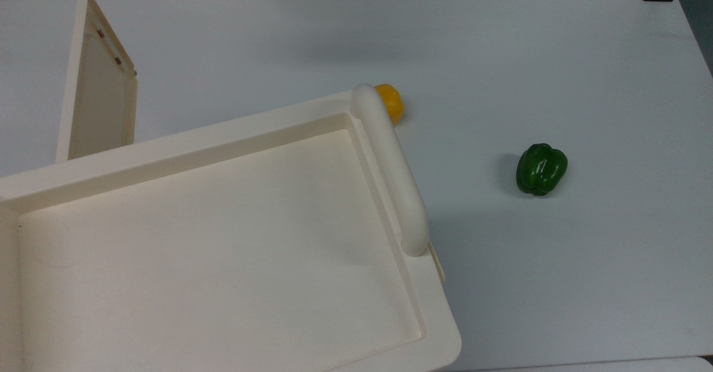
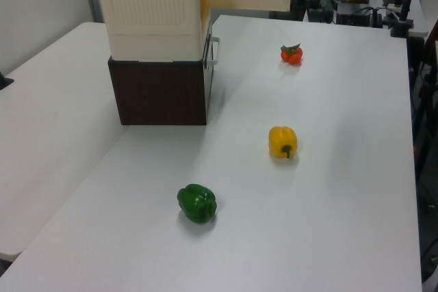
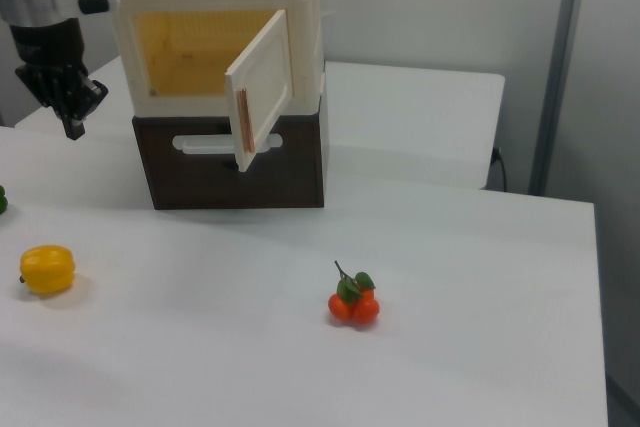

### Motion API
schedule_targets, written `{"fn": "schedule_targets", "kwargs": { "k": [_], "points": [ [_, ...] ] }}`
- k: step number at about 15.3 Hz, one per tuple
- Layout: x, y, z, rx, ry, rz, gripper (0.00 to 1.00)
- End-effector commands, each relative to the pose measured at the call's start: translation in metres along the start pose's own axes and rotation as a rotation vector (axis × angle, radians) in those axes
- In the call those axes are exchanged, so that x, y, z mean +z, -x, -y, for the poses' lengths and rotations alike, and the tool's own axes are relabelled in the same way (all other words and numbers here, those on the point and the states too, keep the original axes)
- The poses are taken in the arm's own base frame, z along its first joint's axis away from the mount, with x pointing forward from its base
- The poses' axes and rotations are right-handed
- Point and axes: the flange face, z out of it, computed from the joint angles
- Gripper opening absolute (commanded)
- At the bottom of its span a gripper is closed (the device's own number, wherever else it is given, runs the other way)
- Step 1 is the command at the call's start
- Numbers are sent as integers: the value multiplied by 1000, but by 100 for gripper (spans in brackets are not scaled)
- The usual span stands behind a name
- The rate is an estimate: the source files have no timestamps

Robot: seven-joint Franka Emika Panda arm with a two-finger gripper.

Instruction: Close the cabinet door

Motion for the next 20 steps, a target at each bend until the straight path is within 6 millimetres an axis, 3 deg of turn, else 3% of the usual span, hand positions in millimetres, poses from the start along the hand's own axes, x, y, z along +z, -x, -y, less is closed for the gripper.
{"fn": "schedule_targets", "kwargs": {
  "k": [1, 7, 13, 18, 20],
  "points": [
    [-31, 18, -54, 116, -171, -61, 0],
    [-68, 31, -163, 309, -353, -241, 0],
    [-90, 27, -230, 465, -328, -522, 0],
    [-65, -2, -245, 513, -250, -649, 0],
    [-54, -14, -240, 500, -254, -669, 0]
  ]
}}
